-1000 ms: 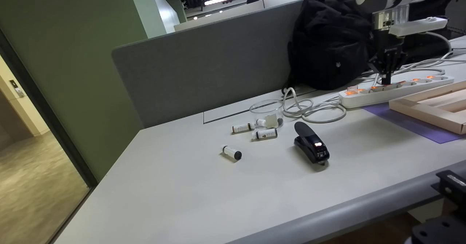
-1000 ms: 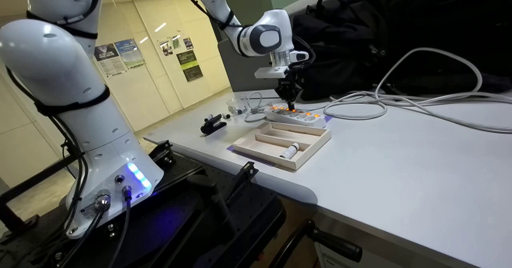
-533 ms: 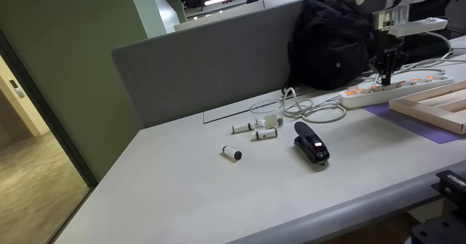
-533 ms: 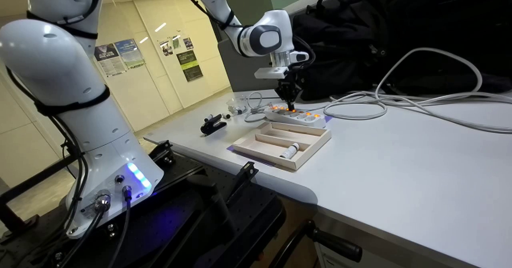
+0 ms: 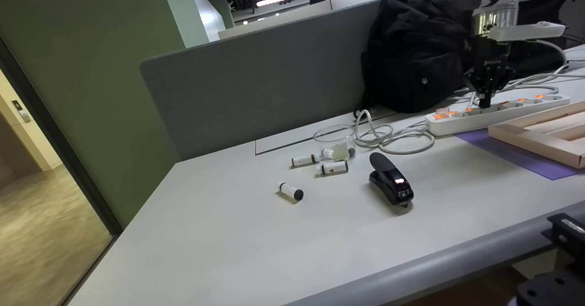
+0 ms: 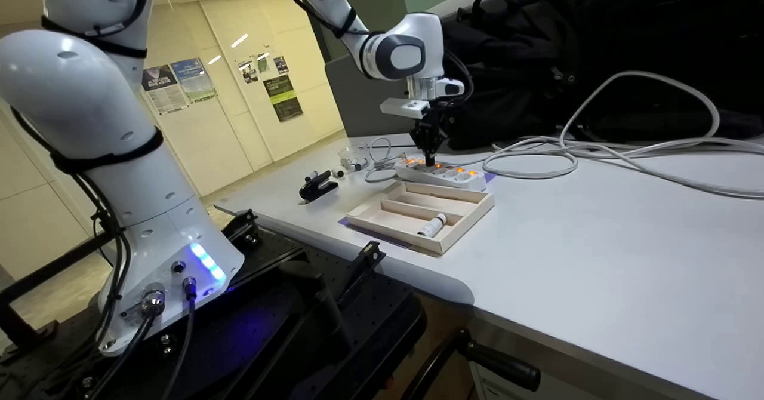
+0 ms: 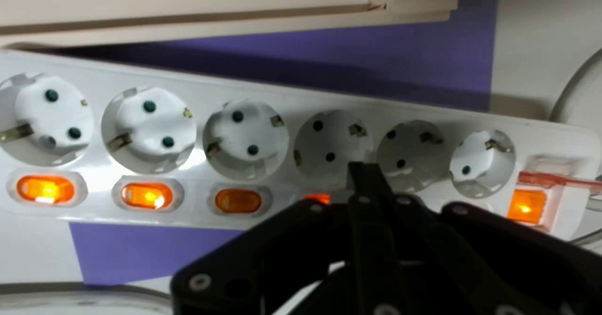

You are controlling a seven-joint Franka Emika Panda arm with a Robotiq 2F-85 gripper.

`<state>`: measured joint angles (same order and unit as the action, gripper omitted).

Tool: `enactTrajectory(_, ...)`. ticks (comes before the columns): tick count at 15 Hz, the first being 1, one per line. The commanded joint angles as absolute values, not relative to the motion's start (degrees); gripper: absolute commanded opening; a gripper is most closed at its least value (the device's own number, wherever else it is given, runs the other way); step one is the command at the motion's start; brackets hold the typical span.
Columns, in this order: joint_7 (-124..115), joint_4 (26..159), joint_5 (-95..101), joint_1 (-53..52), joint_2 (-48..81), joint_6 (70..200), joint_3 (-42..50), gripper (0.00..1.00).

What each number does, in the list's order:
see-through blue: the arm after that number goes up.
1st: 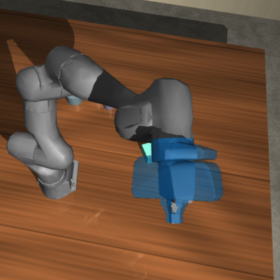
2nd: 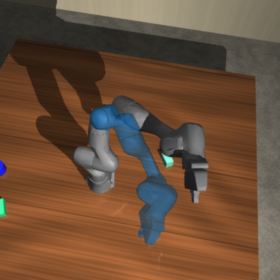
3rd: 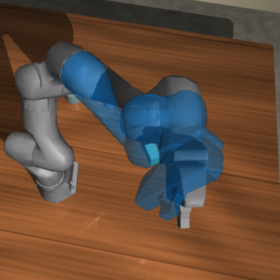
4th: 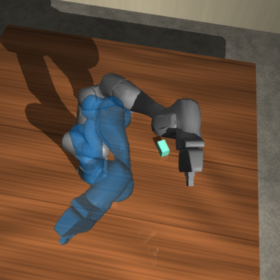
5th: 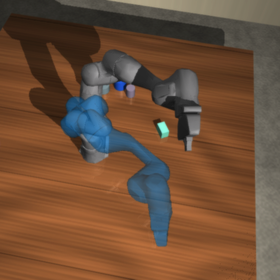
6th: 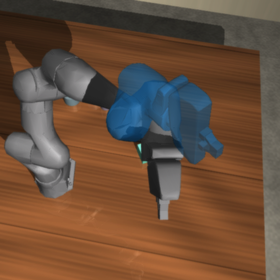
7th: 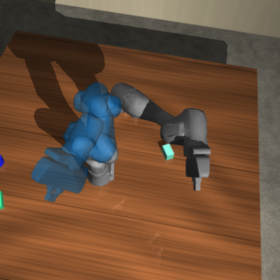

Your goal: Press the the switch on the third socket from the left.

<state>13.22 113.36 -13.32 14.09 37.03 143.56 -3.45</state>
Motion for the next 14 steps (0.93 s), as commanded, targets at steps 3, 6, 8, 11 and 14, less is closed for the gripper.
enactTrajectory(3, 13.48, 108.54, -19.19, 17.13, 42.02, 133.11, -4.38, 0.00)
enactTrajectory(6, 13.64, 106.28, -21.39, 17.73, 42.38, 129.10, -3.99, 0.00)
enactTrajectory(8, 13.95, 104.97, -22.22, 17.95, 42.40, 128.29, -3.85, 0.00)
enactTrajectory(11, 14.68, 104.57, -22.42, 17.70, 41.89, 128.69, -3.64, 0.00)
enactTrajectory(14, 15.42, 104.91, -21.56, 17.01, 41.58, 130.34, -3.44, 0.00)
